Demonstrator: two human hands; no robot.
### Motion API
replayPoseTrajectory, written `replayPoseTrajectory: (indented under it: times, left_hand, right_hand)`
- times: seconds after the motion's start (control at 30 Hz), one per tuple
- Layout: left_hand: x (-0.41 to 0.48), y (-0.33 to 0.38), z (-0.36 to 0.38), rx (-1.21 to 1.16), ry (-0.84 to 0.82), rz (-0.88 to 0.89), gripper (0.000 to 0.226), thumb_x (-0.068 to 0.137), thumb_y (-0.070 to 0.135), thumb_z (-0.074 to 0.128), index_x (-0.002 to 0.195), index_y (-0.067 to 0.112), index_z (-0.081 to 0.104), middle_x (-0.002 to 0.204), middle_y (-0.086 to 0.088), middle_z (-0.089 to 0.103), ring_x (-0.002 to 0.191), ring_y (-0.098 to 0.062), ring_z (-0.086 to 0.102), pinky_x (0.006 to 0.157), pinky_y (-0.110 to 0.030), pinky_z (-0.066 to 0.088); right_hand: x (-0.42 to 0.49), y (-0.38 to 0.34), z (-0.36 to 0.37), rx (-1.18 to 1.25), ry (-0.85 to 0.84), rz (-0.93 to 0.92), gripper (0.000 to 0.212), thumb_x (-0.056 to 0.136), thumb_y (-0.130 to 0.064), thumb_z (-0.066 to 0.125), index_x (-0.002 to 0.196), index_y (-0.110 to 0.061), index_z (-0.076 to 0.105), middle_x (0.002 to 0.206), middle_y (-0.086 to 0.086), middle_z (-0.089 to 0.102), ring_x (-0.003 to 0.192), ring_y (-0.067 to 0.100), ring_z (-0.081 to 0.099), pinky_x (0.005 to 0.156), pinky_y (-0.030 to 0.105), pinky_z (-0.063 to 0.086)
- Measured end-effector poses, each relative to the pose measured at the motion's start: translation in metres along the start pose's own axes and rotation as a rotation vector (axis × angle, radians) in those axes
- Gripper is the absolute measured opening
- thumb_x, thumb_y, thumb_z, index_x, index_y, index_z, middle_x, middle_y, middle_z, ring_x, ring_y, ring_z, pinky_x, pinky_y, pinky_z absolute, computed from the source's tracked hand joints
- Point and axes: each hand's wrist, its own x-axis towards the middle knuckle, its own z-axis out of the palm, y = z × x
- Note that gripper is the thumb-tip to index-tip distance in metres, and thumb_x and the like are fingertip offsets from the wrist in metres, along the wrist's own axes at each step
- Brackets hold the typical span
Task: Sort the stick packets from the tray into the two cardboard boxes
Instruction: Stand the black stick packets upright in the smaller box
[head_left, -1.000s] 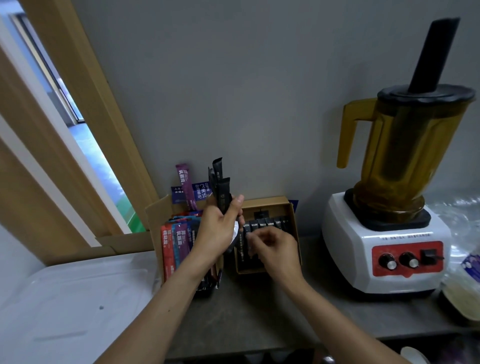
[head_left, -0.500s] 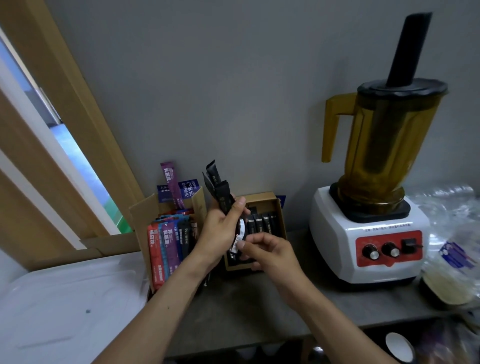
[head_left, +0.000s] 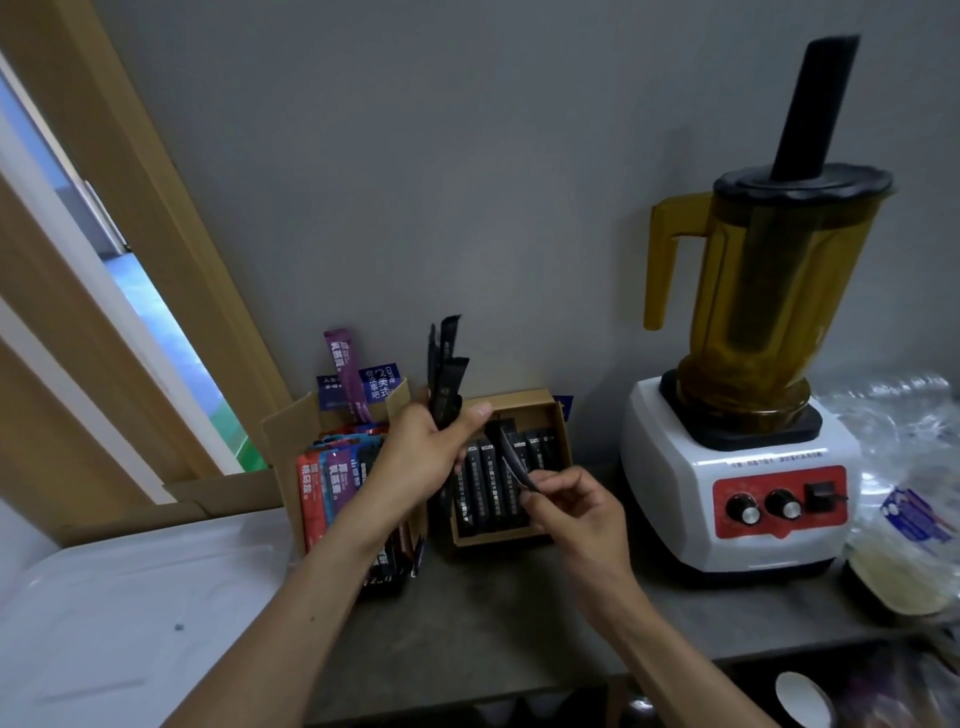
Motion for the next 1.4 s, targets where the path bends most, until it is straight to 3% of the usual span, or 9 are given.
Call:
replayPoseTrajectory:
  times: [0.1,0.23,0.43,0.53,0.63,0.73,0.93,1.2,1.4]
  left_hand:
    - [-0.001,0.003,0.005,-0.081,0.002,-0.082,0.048,0.092,0.047,0.07,0.091,-0.001,0.071,0.062,-0.005,0.065,0.057,-0.016,0.062,0.056,-0.025,0.05]
    - [0.0,0.003,0.005,-0.09,-0.005,-0.112,0.025,0.09,0.035,0.076,0.087,0.01,0.075,0.079,-0.007,0.077,0.057,-0.014,0.061,0.057,-0.025,0.048]
    - [0.0,-0.003,0.01,-0.057,0.008,-0.122,0.015,0.092,0.03,0.075,0.087,0.016,0.076,0.073,-0.009,0.074,0.05,-0.006,0.058,0.055,-0.025,0.048]
    - [0.0,-0.001,0.01,-0.036,0.033,-0.07,0.011,0.094,0.026,0.073,0.084,0.022,0.074,0.063,0.004,0.068,0.049,0.001,0.059,0.057,-0.024,0.047]
    - [0.001,0.001,0.01,-0.09,0.029,-0.036,0.015,0.094,0.023,0.073,0.08,0.026,0.069,0.077,0.001,0.074,0.052,0.001,0.062,0.059,-0.024,0.047]
    - [0.001,0.002,0.011,-0.16,0.072,-0.028,0.014,0.095,0.019,0.072,0.083,0.023,0.066,0.089,-0.004,0.074,0.054,0.002,0.063,0.059,-0.022,0.048]
    - [0.0,-0.005,0.016,-0.194,0.197,0.007,0.014,0.096,0.018,0.07,0.084,0.022,0.066,0.081,-0.011,0.071,0.055,-0.004,0.061,0.055,-0.026,0.047]
    - [-0.013,-0.009,0.003,0.106,-0.035,-0.101,0.009,0.092,0.026,0.074,0.092,0.018,0.071,0.081,0.003,0.071,0.068,0.0,0.064,0.071,-0.03,0.048]
    - [-0.026,-0.014,0.01,-0.058,-0.061,-0.155,0.008,0.089,0.018,0.079,0.088,0.011,0.076,0.075,0.001,0.077,0.055,0.005,0.063,0.063,-0.026,0.044]
  right_hand:
    - [0.003,0.004,-0.001,-0.076,-0.013,-0.099,0.024,0.078,0.015,0.077,0.079,-0.009,0.071,0.098,0.009,0.076,0.097,0.022,0.074,0.086,0.036,0.061]
    - [0.005,0.011,-0.005,-0.127,-0.031,-0.173,0.028,0.073,0.008,0.084,0.076,-0.018,0.075,0.101,0.01,0.072,0.102,0.028,0.071,0.091,0.043,0.059]
    - [-0.003,0.011,-0.004,-0.178,-0.005,-0.249,0.021,0.071,0.001,0.087,0.076,-0.018,0.081,0.106,0.002,0.07,0.105,0.017,0.069,0.086,0.027,0.059]
    - [-0.003,0.009,-0.004,-0.097,0.032,-0.148,0.015,0.07,-0.007,0.088,0.084,-0.01,0.082,0.105,0.008,0.073,0.105,0.019,0.071,0.084,0.027,0.059]
    - [-0.005,0.006,0.0,0.041,0.083,0.02,0.022,0.074,-0.003,0.084,0.091,0.001,0.071,0.096,0.012,0.077,0.093,0.026,0.073,0.077,0.03,0.061]
    - [-0.004,0.001,0.003,0.156,0.094,0.145,0.035,0.07,-0.006,0.083,0.096,-0.005,0.06,0.099,0.016,0.077,0.092,0.028,0.074,0.08,0.038,0.062]
    - [0.01,-0.007,0.004,0.344,0.062,0.257,0.036,0.08,-0.003,0.079,0.113,-0.008,0.064,0.105,0.013,0.075,0.098,0.024,0.075,0.079,0.032,0.06]
    - [0.03,-0.02,0.005,0.425,0.102,0.239,0.053,0.084,-0.008,0.078,0.133,-0.012,0.059,0.116,0.011,0.073,0.106,0.022,0.074,0.079,0.028,0.06]
    - [0.03,-0.02,0.01,0.085,0.009,0.197,0.043,0.075,-0.02,0.088,0.114,-0.014,0.07,0.11,0.008,0.078,0.108,0.022,0.074,0.087,0.036,0.055]
